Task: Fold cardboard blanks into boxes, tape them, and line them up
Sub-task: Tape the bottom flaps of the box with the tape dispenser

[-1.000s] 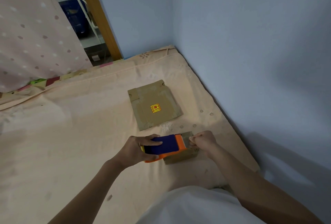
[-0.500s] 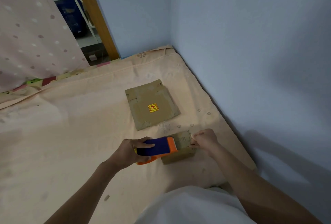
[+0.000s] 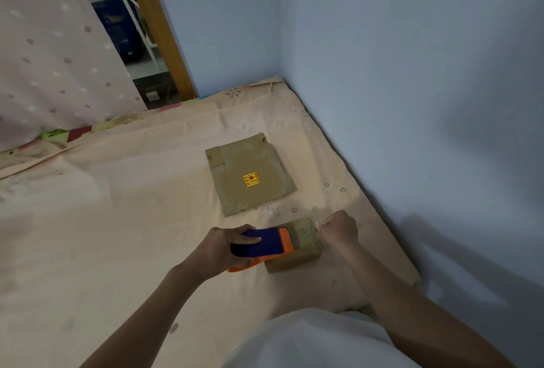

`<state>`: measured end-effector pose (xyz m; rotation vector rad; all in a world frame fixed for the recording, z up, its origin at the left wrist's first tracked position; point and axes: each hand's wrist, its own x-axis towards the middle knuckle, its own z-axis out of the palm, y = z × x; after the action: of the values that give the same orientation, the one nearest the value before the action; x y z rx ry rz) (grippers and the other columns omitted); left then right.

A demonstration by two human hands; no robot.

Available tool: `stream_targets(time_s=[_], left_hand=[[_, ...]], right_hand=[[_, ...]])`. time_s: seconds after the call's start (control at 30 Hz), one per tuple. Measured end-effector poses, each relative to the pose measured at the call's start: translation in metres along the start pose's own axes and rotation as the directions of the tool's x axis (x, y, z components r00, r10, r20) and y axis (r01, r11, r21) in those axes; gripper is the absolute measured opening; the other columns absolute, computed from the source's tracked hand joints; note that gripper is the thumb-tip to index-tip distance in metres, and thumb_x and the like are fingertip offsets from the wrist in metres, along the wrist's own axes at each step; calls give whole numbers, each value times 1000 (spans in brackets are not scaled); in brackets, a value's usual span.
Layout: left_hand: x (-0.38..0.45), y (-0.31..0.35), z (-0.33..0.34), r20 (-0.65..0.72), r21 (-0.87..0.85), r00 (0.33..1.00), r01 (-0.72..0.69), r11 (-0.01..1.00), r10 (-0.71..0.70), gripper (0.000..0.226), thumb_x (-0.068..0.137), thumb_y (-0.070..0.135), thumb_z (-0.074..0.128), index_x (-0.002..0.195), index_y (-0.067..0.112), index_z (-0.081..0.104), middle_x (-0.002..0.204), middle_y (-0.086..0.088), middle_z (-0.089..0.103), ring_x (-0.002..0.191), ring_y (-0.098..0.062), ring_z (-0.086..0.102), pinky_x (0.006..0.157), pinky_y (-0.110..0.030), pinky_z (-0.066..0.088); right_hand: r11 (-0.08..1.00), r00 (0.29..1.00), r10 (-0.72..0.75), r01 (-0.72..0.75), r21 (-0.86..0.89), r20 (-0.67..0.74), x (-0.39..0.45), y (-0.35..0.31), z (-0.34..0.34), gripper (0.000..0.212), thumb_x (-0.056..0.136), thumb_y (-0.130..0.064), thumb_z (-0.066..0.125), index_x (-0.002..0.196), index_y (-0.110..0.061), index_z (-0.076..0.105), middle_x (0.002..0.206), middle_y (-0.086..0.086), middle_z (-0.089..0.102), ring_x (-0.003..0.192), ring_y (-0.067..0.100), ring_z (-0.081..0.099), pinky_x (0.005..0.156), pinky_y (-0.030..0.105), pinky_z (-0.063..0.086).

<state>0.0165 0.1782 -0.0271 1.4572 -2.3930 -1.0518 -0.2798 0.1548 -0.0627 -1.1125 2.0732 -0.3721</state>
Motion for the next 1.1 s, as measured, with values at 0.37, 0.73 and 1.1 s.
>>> stream_targets(time_s=[0.37,0.73,1.1], left_hand=[[2,7,0,6,48,1000,-29,998,29,50,85,23,78,132,25,62,140,9,53,117,0,48,82,3,41],[9,6,-2,39,70,998,-48,996,46,52,85,26,77,134,28,60,142,10,53,122,-3,49,88,-5,47],[10,10,1,19,52,999,-51,997,50,49,85,22,77,132,23,62,140,7,54,118,0,47,83,3,40]], right_hand=[[997,999,-7,4,-72,-42,5,3,4,6,87,-11,71,84,-7,75,85,7,73,79,24,67,65,27,53],[999,999,-28,27,-33,-19,13,14,8,18,90,-21,73,82,-6,79,86,9,75,88,27,69,72,27,54],[988,998,64,-62,-138,7,15,13,22,14,92,-13,62,83,-11,52,85,7,57,80,26,55,60,26,44]])
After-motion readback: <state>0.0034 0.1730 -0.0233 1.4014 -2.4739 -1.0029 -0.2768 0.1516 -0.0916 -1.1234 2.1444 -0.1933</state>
